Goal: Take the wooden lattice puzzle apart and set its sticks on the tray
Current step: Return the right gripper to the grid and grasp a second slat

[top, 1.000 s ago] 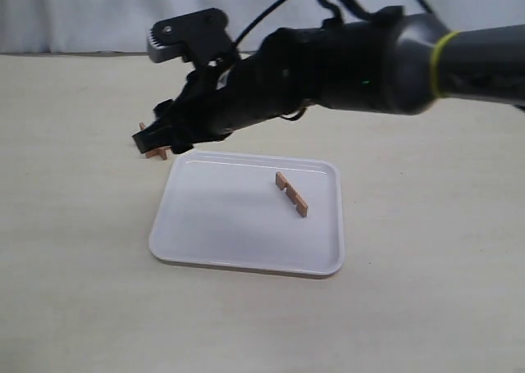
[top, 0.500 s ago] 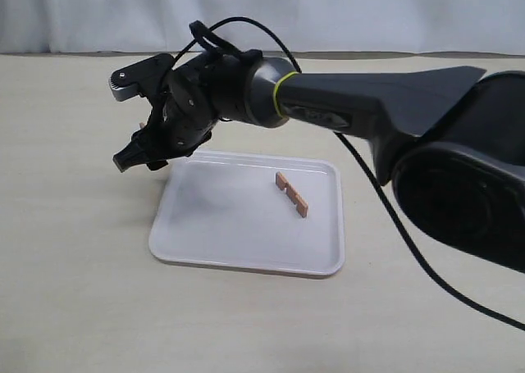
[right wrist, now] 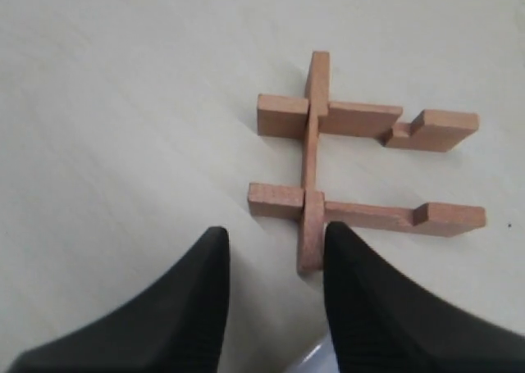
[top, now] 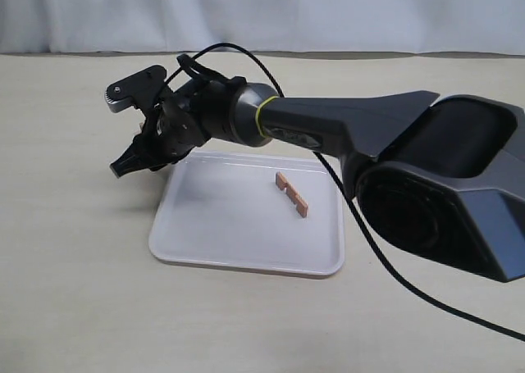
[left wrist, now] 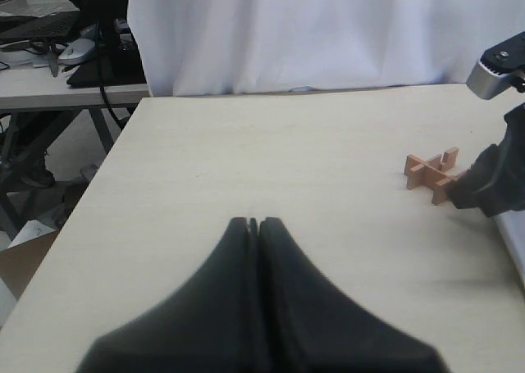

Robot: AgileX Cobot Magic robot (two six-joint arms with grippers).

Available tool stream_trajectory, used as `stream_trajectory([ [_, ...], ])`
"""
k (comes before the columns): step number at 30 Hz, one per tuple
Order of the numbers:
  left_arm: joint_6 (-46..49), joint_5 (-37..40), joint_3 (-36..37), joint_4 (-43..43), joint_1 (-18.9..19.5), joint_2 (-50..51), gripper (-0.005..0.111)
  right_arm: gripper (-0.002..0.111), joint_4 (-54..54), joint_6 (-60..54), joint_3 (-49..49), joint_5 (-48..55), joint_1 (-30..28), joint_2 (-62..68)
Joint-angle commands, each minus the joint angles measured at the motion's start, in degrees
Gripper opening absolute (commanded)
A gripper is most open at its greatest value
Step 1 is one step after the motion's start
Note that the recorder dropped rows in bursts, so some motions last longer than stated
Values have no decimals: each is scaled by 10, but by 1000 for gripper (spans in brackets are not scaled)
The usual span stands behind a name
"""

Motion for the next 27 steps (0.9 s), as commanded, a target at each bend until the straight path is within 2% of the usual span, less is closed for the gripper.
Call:
stream_trajectory([
  [1, -1, -5, 1, 0, 0, -1, 0, 36, -17, 4, -5, -20, -3, -1],
  [8, -1, -5, 1, 0, 0, -1, 0, 36, -83, 67, -5, -18, -3, 2],
  [18, -1, -5, 1, 0, 0, -1, 0, 35, -84, 71, -5, -36, -3, 17],
  [19, -1, -5, 1, 0, 0, -1, 0, 34, -84, 71, -5, -37, -3, 17],
  [21, -1, -5, 1, 0, 0, -1, 0, 22, -84, 71, -5, -37, -3, 17],
  [22, -1, -5, 1, 0, 0, -1, 0, 5, -84, 75, -5, -33, -3, 17],
  [27, -1, -5, 1, 0, 0, -1, 0, 4, -84, 82, -5, -12, -1, 9],
])
